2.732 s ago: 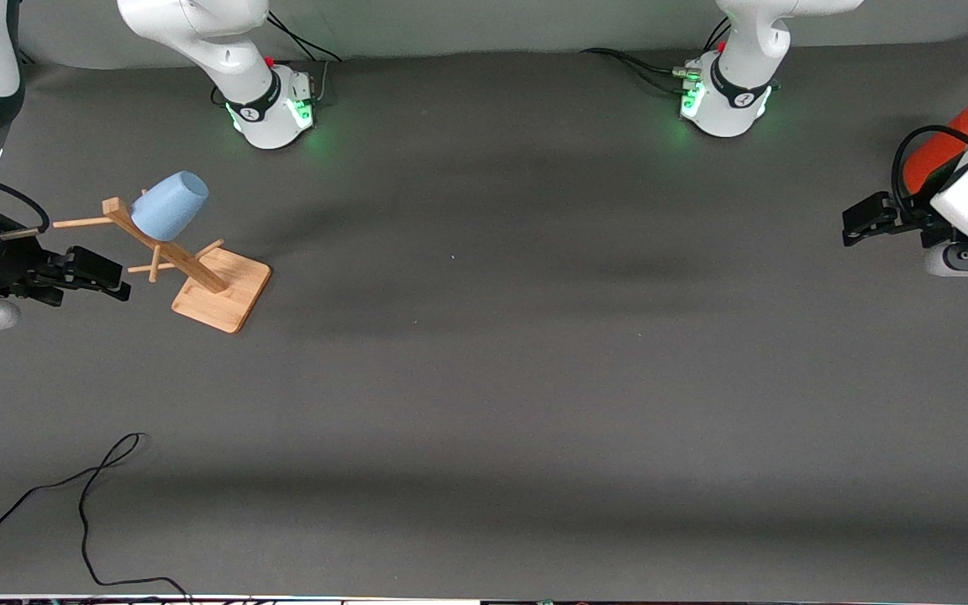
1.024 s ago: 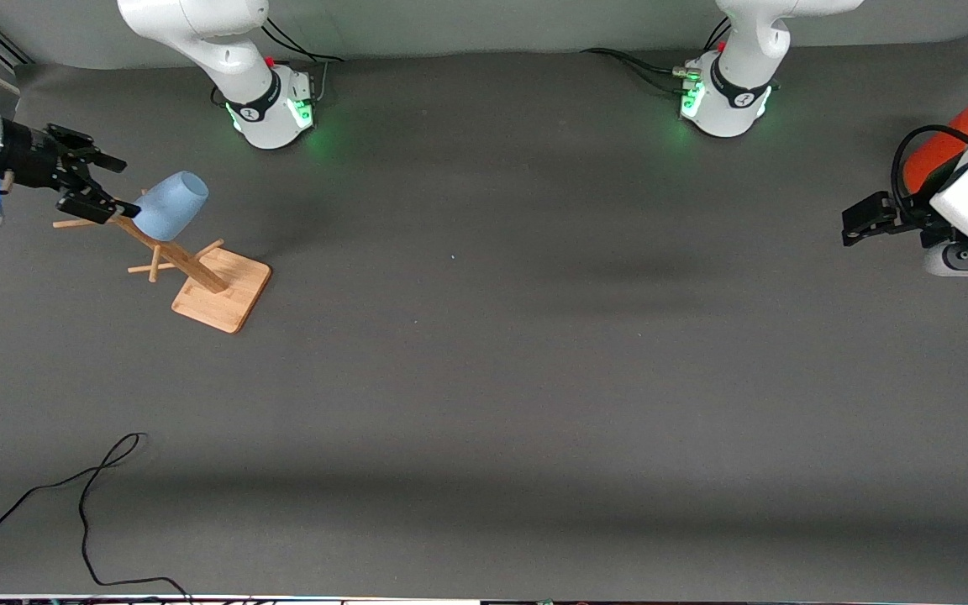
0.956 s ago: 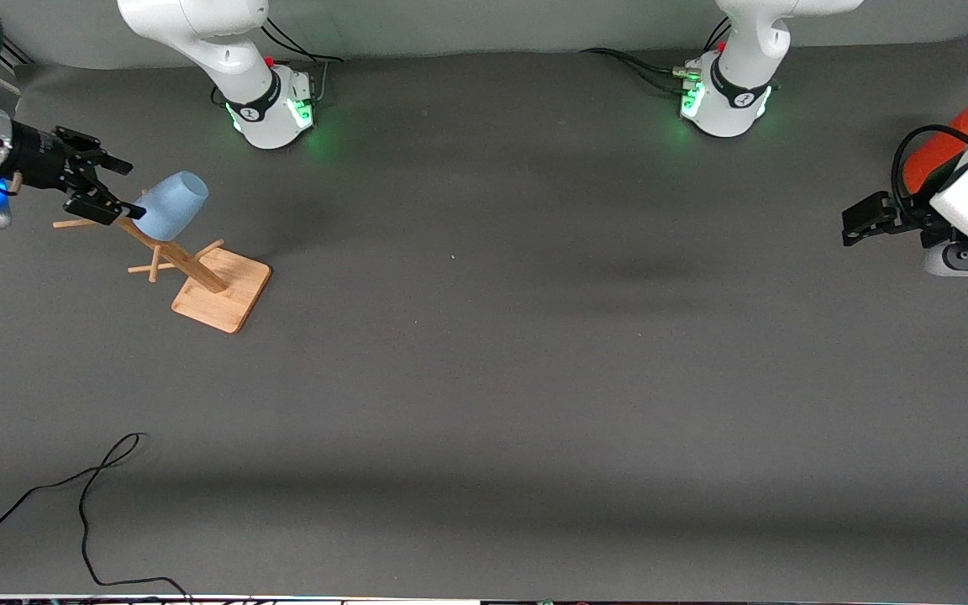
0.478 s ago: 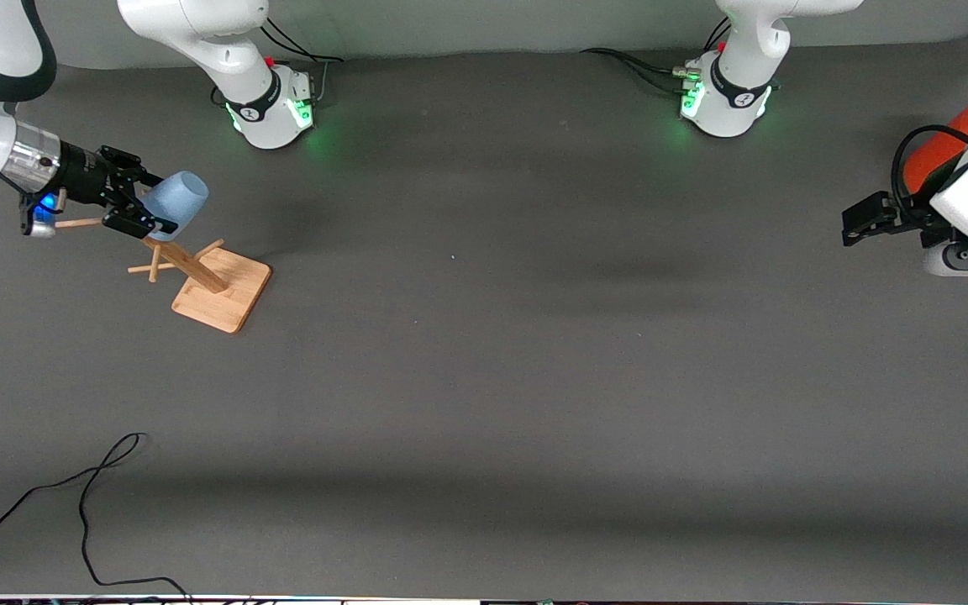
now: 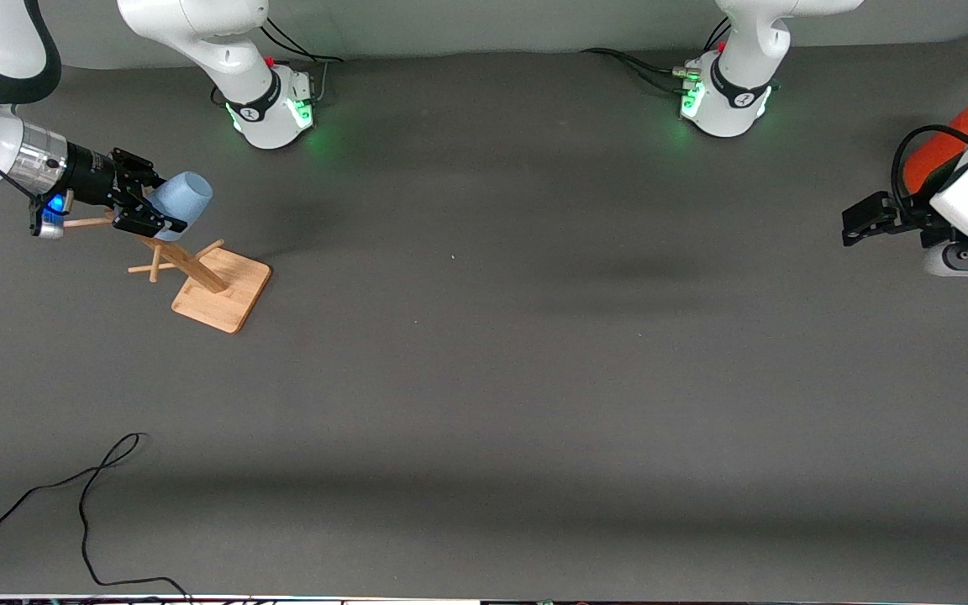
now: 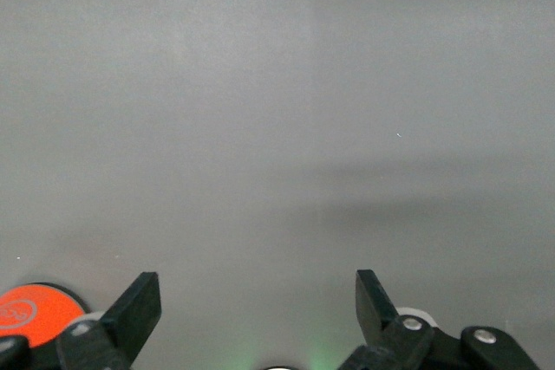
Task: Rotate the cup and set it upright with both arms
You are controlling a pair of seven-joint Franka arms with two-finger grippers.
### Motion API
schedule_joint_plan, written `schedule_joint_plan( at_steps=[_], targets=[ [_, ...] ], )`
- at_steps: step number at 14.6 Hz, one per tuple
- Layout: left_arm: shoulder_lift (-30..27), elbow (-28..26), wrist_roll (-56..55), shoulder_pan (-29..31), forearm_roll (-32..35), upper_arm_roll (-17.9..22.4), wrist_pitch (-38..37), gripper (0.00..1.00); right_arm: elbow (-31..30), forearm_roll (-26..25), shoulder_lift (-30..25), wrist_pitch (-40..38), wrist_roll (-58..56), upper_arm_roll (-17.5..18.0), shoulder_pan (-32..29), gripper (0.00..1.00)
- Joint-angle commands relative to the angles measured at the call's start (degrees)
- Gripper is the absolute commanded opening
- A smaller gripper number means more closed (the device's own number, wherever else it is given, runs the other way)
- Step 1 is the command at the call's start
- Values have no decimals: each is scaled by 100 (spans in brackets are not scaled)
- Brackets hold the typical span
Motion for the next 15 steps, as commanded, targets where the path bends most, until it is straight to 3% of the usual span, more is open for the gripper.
schedule_joint_plan(
  at_steps=[1, 6, 9, 13, 15],
  targets=[
    [31, 100, 69, -61, 55, 44, -4, 100, 346, 217, -200, -293, 760, 375, 52, 54],
    [31, 100, 69, -61, 55, 44, -4, 100, 865, 1157, -376, -58, 2183, 1859, 52, 55],
    [31, 92, 69, -70, 64, 44, -4, 100, 1042, 1220, -175, 845, 3159, 3123, 44, 55],
    [31, 91, 69, -61, 55, 44, -4, 100, 1051, 1124, 790, 2549, 4188, 4592, 43, 55],
    [40, 91, 69, -70, 55, 44, -4, 100, 1051, 670, 1501, 3359, 4627, 5085, 52, 55]
  ],
)
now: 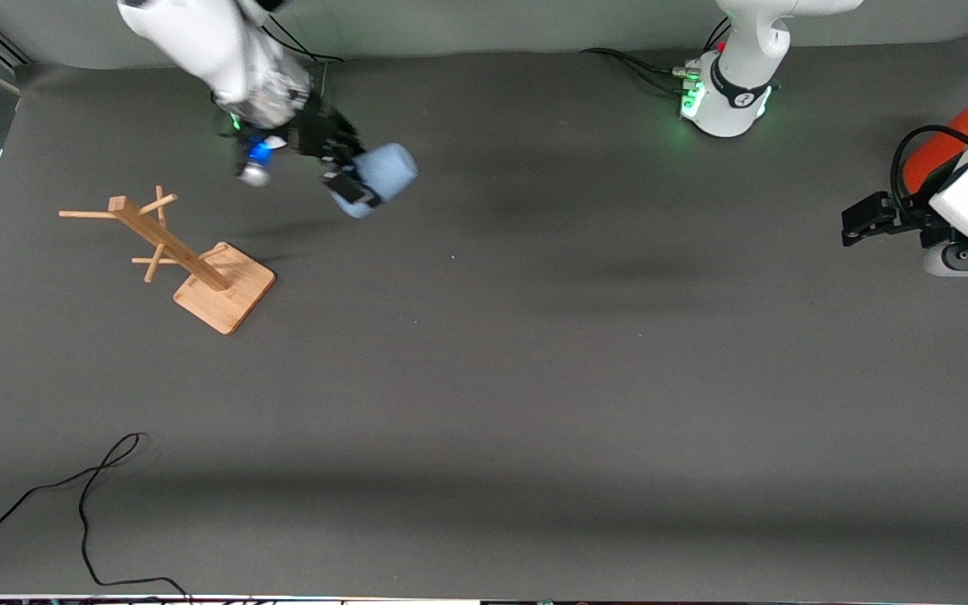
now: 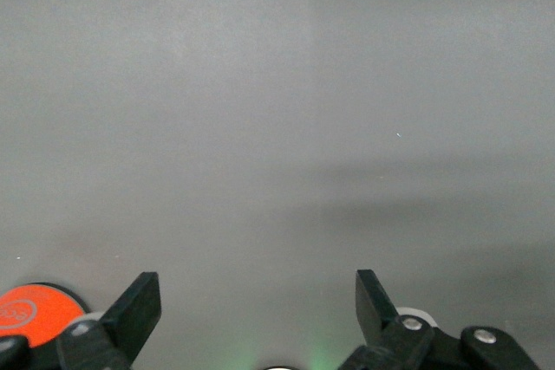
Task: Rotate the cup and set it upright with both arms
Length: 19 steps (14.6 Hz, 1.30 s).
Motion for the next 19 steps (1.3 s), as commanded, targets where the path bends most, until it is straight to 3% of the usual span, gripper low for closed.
schedule_joint_plan(
  at_steps=[1, 3, 7, 11, 14, 16, 17, 18, 19],
  targets=[
    [37, 91, 69, -65, 64, 43, -4, 100, 173, -893, 1203, 914, 819, 509, -19, 55],
    [37, 100, 69, -65, 55, 43, 5, 100, 304, -2149, 1977, 1285, 2022, 616, 165, 55],
    [37, 91, 69, -57, 55, 43, 22, 100, 972, -4540, 3410, 1295, 4202, 625, 516, 56],
    [37, 91, 69, -57, 55, 43, 22, 100, 1657, -6273, 4597, 1111, 5864, 608, 999, 57],
    [55, 91, 69, -57, 64, 43, 22, 100, 2211, -7179, 5397, 629, 6772, 590, 1317, 57],
    [64, 91, 69, -57, 55, 43, 22, 100, 2326, -7366, 5610, 566, 7045, 581, 1396, 65],
    [55, 91, 69, -57, 55, 43, 22, 100, 2326, -7358, 5619, 496, 7064, 581, 1405, 92],
    [64, 100, 69, -57, 55, 43, 22, 100, 2387, -7349, 5611, 295, 7055, 590, 1405, 100],
    [55, 100, 69, -57, 55, 43, 22, 100, 2562, -7340, 5619, 6, 7037, 616, 1405, 100]
  ],
)
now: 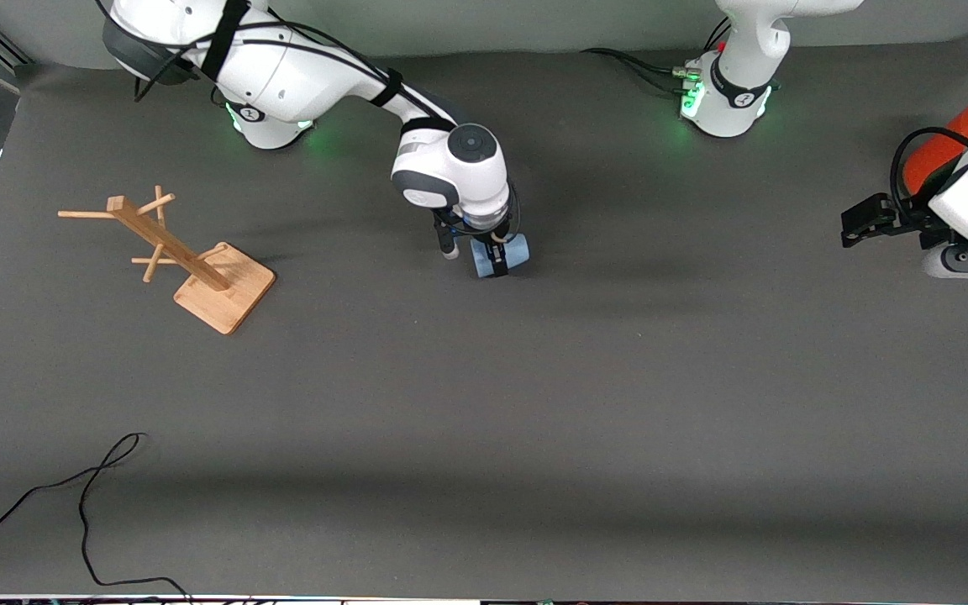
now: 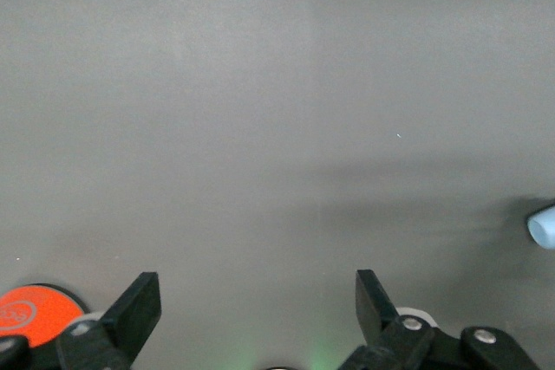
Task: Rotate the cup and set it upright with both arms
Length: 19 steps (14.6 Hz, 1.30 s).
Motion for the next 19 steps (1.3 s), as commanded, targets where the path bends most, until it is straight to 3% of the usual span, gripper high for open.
schedule_joint_plan(
  at_steps=[1, 6, 9, 11, 14, 16, 19],
  targets=[
    [39, 99, 69, -56, 55, 41, 7, 100, 518, -252, 7, -860, 687, 90, 95, 100],
    [39, 99, 69, -56, 55, 41, 7, 100, 950, -34, -194, -2302, -619, 1152, -448, 100],
    [39, 99, 69, -56, 46, 41, -2, 100, 959, 913, -965, -2717, -2339, 1102, -757, 100],
    [39, 99, 69, -56, 46, 41, -2, 100, 950, 1677, -1607, -2875, -3648, 551, -802, 100],
    [39, 99, -45, -99, 46, 23, -54, 100, 897, 3144, -2767, -2981, -5898, -740, -776, 100],
    [30, 91, -132, -117, -15, 6, -124, 100, 635, 3674, -3426, -2982, -7260, -1593, -758, 100],
    [4, 117, -1359, -336, -24, -300, -370, 100, 581, 4431, -4052, -3235, -9247, -2683, -758, 100]
  ],
)
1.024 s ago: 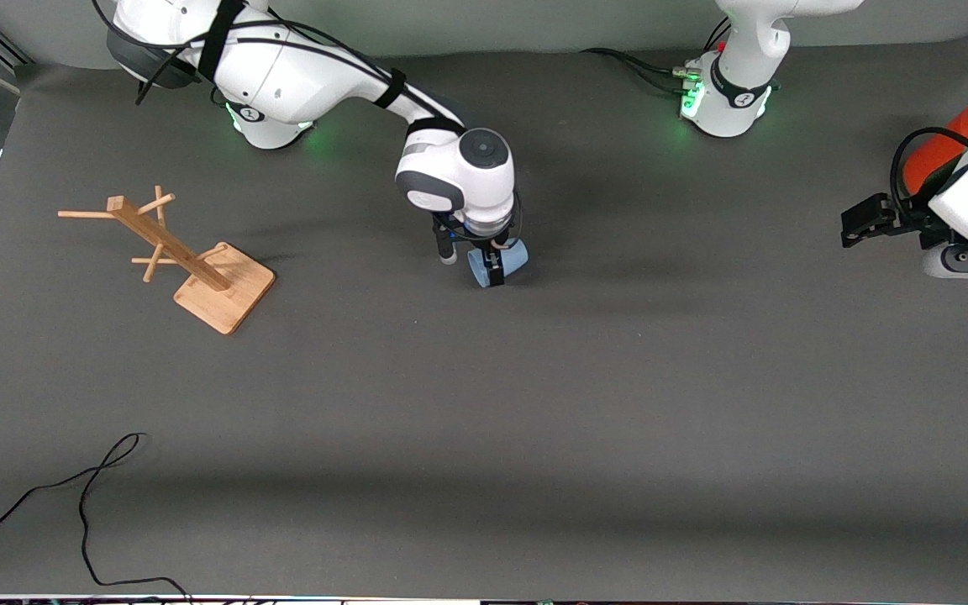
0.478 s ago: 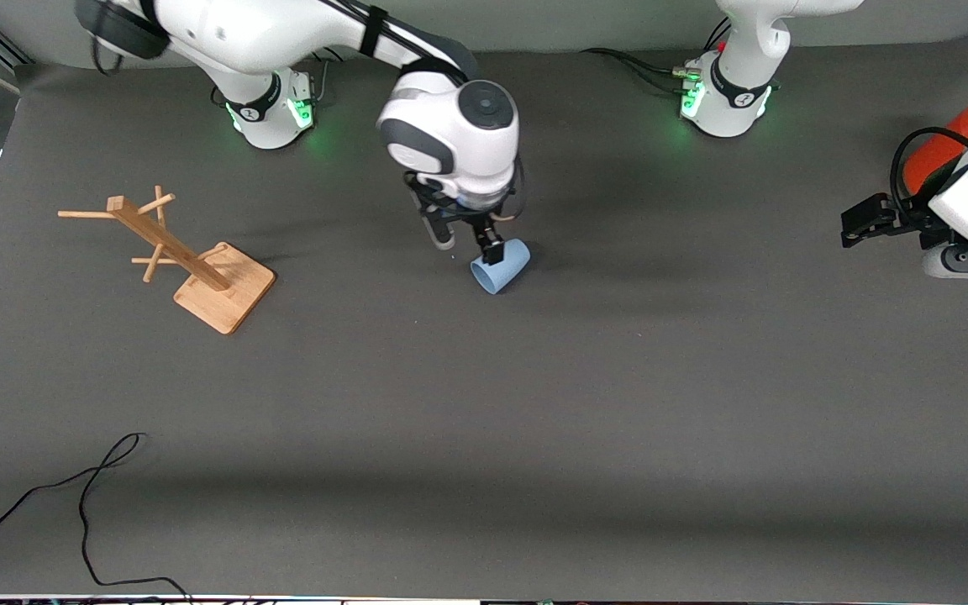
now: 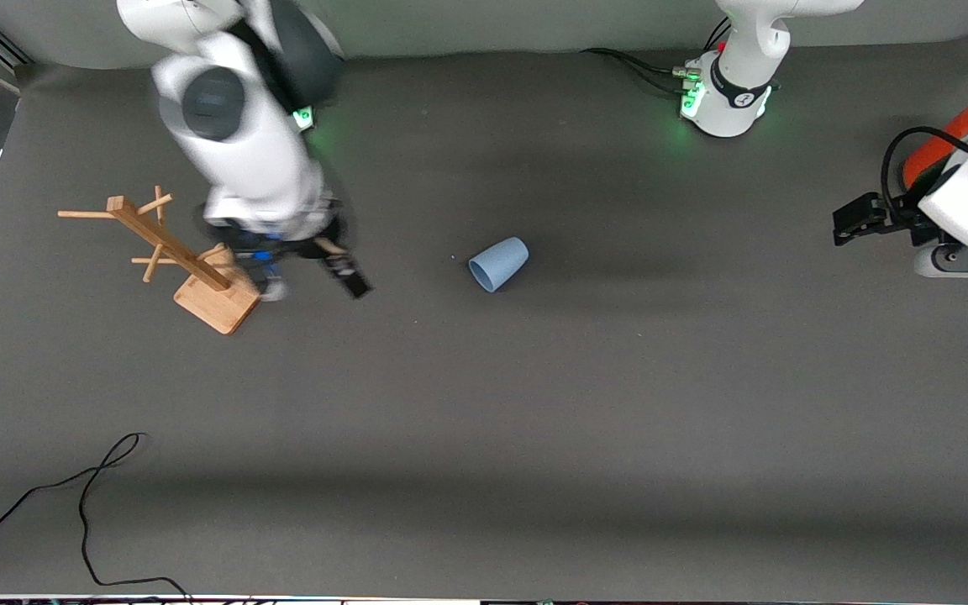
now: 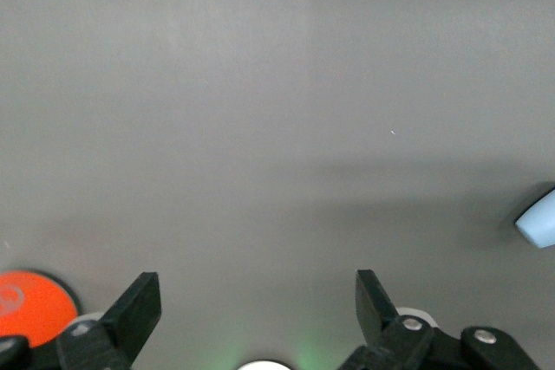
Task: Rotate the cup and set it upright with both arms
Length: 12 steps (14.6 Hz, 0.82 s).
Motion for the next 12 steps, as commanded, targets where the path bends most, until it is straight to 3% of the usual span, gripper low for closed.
schedule_joint_plan(
  at_steps=[1, 5, 7, 9, 12],
  targets=[
    [21, 117, -1204, -307, 10, -355, -240, 100, -335, 475, -665, -213, -1776, -926, 85, 100],
    [397, 344, -2838, -545, 88, -1329, -232, 100, -353, 467, -1036, -600, -4440, -2034, 85, 100],
    [1046, 992, -3796, -746, 132, -1656, -301, 100, -327, 388, -1036, -601, -5565, -2439, 85, 100],
    [1697, 1644, -4859, -1377, 395, -1692, -354, 100, -274, 274, -940, -592, -6419, -2738, 85, 100],
    [2777, 2619, -6423, -2152, 625, -1657, -468, 100, -125, -95, -773, -574, -6643, -2783, 85, 100]
  ],
)
